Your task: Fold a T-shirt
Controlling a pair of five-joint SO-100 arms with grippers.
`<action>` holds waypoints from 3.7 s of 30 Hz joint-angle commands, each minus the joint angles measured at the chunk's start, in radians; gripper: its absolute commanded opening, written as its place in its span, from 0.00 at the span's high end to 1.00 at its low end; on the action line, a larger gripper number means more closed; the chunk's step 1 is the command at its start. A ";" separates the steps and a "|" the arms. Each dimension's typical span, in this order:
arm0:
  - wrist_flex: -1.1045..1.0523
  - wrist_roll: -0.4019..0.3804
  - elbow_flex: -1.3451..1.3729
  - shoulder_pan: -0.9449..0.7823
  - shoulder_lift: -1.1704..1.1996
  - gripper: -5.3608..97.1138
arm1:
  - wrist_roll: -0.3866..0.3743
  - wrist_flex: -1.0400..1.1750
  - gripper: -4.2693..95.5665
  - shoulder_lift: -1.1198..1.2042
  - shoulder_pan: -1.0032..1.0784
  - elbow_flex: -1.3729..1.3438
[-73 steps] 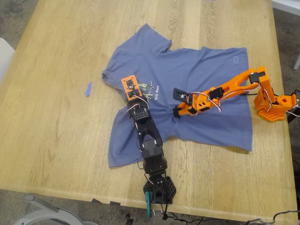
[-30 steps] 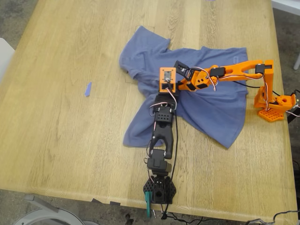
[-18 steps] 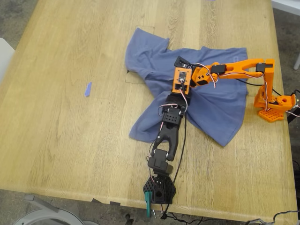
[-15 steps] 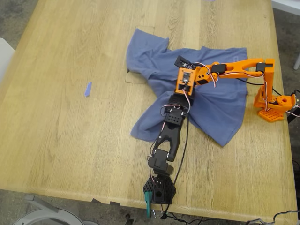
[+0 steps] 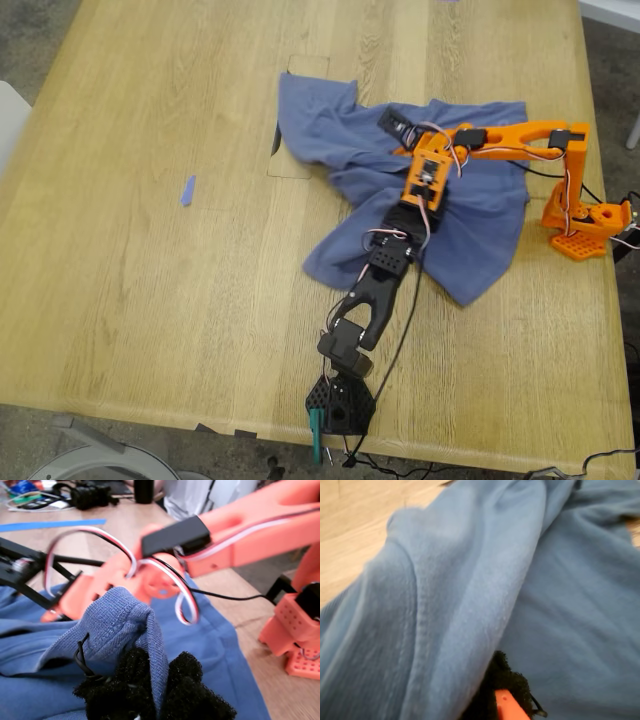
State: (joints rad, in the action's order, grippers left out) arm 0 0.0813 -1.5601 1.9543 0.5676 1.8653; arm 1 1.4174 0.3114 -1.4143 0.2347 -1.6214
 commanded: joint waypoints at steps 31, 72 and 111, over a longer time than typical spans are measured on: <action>-0.341 -0.069 -0.479 0.328 -0.557 0.95 | -0.005 -0.083 0.96 -0.138 0.156 -0.189; -0.333 -0.163 -0.293 0.400 -0.767 0.95 | -0.014 -0.178 0.96 -0.055 0.207 -0.212; -0.129 -0.080 -0.419 0.357 -0.834 0.23 | -0.017 -0.156 0.96 -0.161 0.221 -0.324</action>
State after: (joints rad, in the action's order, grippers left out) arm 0 -0.0614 -1.6521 1.5938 0.9587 1.0094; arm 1 1.3990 0.1611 -1.5033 0.4418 -1.9482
